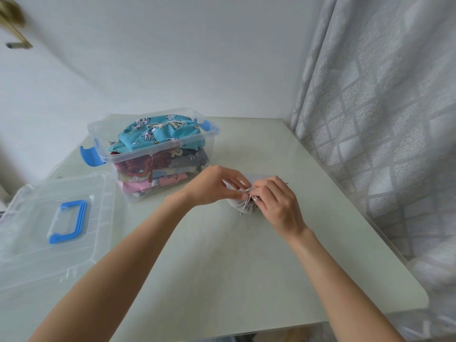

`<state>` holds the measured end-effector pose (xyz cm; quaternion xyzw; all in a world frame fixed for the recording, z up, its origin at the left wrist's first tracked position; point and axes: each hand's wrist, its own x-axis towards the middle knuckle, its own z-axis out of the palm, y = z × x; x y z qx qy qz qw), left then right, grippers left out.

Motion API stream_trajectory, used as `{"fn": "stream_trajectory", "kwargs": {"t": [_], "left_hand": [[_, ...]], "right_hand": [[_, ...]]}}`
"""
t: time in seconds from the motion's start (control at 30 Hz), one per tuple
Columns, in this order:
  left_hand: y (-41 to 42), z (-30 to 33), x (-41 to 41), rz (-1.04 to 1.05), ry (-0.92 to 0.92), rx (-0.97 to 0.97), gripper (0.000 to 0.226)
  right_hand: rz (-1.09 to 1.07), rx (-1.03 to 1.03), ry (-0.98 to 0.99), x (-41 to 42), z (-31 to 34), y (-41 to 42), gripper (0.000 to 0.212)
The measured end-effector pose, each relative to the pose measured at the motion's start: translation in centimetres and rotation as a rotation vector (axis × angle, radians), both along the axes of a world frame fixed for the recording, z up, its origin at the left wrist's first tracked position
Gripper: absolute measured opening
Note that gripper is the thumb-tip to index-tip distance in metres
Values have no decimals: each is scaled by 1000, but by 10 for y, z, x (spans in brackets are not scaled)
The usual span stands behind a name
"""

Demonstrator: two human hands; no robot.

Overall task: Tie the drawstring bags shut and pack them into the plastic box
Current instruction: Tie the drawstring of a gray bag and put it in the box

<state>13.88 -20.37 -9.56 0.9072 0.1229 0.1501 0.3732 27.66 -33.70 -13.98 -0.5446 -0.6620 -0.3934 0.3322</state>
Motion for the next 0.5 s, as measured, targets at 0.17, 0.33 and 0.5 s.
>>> {"fn": "stream_trajectory", "kwargs": {"t": [0.17, 0.33, 0.5], "left_hand": [[0, 2, 1, 43, 1, 19, 17], [2, 4, 1, 36, 129, 13, 13], [4, -2, 0, 23, 203, -11, 10]], "right_hand": [[15, 2, -12, 0, -1, -1, 18], [42, -26, -41, -4, -5, -2, 21], [63, -42, -12, -2, -8, -2, 19]]}}
